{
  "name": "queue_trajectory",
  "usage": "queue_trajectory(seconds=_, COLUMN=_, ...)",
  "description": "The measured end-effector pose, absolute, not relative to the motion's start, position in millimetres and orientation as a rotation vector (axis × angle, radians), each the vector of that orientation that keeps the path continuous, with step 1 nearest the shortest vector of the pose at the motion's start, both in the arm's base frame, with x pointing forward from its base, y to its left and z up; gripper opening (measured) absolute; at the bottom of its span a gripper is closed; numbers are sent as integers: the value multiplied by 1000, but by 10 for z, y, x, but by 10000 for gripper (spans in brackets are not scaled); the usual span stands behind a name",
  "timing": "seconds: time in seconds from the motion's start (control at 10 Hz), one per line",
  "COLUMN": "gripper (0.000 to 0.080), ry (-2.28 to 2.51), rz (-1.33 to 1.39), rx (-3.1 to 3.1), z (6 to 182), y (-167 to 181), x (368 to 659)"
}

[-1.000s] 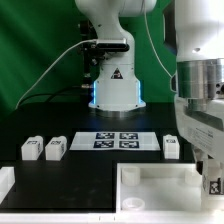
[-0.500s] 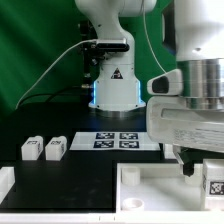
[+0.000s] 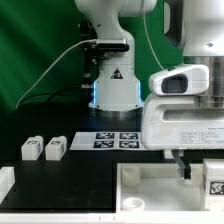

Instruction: Assemble one leg

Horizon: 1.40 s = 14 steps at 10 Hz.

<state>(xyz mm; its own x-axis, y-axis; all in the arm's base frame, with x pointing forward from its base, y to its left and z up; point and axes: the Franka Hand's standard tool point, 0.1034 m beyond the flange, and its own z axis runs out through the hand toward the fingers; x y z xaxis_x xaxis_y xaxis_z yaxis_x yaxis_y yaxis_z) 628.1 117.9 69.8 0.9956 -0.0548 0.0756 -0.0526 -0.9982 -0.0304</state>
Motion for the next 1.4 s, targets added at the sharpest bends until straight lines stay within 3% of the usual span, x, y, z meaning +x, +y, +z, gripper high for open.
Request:
queue_trajectory(seconds=0.1, gripper=649, ry=115, rz=-118, rx=-3108, z=697, y=1177, x=6281)
queue_trajectory(seconds=0.3, gripper=392, ry=173, rz=-117, rx=-3105, z=697, y=1172, x=6282)
queue_trajectory(seconds=0.4, gripper=392, ry=335, rz=-114, rx=-3086, z=697, y=1177, x=6281)
queue_trajectory(seconds=0.5, gripper=291, ry=522, rz=-110, rx=-3055, z=697, y=1179, x=6281)
queue_trajectory(seconds=0.7, gripper=291, ry=857, rz=-102, rx=-2969, z=697, y=1177, x=6283)
queue_trajectory(seconds=1.1, gripper=291, ry=1960, rz=-34, rx=-2315, z=684, y=1216, x=6290)
queue_trajectory(seconds=1.4, gripper=294, ry=2394, rz=42, rx=-1787, z=676, y=1213, x=6324)
